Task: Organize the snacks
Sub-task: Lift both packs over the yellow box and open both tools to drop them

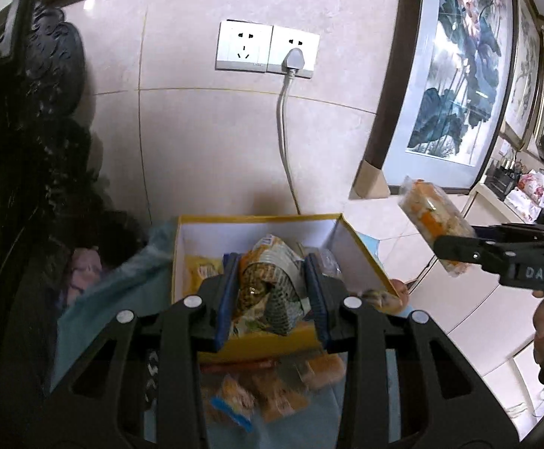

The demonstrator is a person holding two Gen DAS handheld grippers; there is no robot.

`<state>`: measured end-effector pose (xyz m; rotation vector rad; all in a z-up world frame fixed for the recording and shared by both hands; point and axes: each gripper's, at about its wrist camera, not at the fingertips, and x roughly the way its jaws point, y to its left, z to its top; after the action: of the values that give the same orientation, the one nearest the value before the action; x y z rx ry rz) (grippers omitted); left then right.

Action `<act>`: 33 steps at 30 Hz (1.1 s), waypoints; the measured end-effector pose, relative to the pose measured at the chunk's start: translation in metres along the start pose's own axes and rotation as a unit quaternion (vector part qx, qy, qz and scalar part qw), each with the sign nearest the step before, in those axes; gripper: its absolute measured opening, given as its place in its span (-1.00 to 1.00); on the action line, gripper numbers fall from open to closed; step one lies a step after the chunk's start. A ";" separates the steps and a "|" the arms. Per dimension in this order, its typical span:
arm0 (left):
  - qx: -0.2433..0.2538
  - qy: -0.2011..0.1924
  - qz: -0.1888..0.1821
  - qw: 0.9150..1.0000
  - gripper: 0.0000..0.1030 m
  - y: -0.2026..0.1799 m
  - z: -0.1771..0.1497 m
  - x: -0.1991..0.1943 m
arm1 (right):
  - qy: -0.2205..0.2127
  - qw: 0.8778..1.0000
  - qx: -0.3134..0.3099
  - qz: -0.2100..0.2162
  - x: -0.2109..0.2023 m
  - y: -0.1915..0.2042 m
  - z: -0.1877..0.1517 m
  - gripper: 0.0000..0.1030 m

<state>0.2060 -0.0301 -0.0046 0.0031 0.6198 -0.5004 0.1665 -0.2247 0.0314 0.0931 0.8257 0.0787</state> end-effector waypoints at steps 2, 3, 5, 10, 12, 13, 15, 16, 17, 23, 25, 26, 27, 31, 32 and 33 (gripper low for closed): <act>0.006 0.006 0.007 1.000 -0.33 -0.001 0.007 0.012 | 0.000 1.000 0.003 -0.006 0.004 -0.002 0.005 -0.11; 0.009 0.008 0.007 1.000 -0.33 -0.001 0.010 0.015 | 0.000 1.000 0.005 -0.009 0.007 -0.004 0.006 -0.11; 0.014 0.011 0.010 1.000 -0.32 -0.002 0.012 0.023 | 0.002 1.000 0.008 -0.011 0.011 -0.006 0.007 -0.11; 0.024 0.017 0.009 1.000 -0.32 -0.003 0.012 0.040 | 0.008 1.000 0.008 -0.014 0.025 -0.011 0.009 -0.11; 0.025 0.020 0.008 0.999 -0.32 -0.003 0.011 0.045 | 0.011 1.000 0.008 -0.014 0.029 -0.012 0.011 -0.11; 0.025 0.021 0.008 0.999 -0.32 -0.002 0.011 0.047 | 0.012 1.000 0.007 -0.015 0.032 -0.012 0.011 -0.11; 0.024 0.023 0.009 0.999 -0.33 -0.001 0.011 0.051 | 0.013 1.000 0.007 -0.015 0.035 -0.012 0.013 -0.11; 0.023 0.024 0.009 0.999 -0.33 0.001 0.011 0.053 | 0.013 1.000 0.006 -0.015 0.036 -0.011 0.013 -0.11; 0.023 0.024 0.009 0.999 -0.32 0.002 0.011 0.055 | 0.014 1.000 0.005 -0.016 0.038 -0.011 0.014 -0.11; 0.026 0.026 0.020 0.999 -0.30 0.004 0.016 0.067 | 0.009 1.000 0.004 -0.021 0.050 -0.009 0.023 -0.11; 0.028 0.031 0.038 0.998 0.25 0.004 0.020 0.082 | 0.016 1.000 0.002 -0.020 0.062 -0.010 0.029 0.00; 0.021 0.037 0.054 0.998 0.78 0.006 0.020 0.090 | 0.021 0.999 0.006 -0.032 0.068 -0.012 0.032 0.11; 0.014 0.035 0.068 0.997 0.79 0.009 0.020 0.094 | 0.022 0.999 0.010 -0.043 0.071 -0.015 0.034 0.13; 0.002 0.040 0.069 0.997 0.79 0.019 0.022 0.093 | 0.017 0.999 0.021 -0.041 0.064 -0.022 0.031 0.14; 0.005 0.035 0.068 0.997 0.79 0.021 0.021 0.090 | 0.016 0.999 0.015 -0.046 0.061 -0.022 0.028 0.15; 0.008 0.035 0.073 0.997 0.79 0.022 0.019 0.088 | 0.019 0.999 0.014 -0.047 0.060 -0.022 0.025 0.15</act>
<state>0.2876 -0.0530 -0.0409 0.0809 0.6792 -0.3657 0.2261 -0.2417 0.0016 0.0793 0.8689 -0.0207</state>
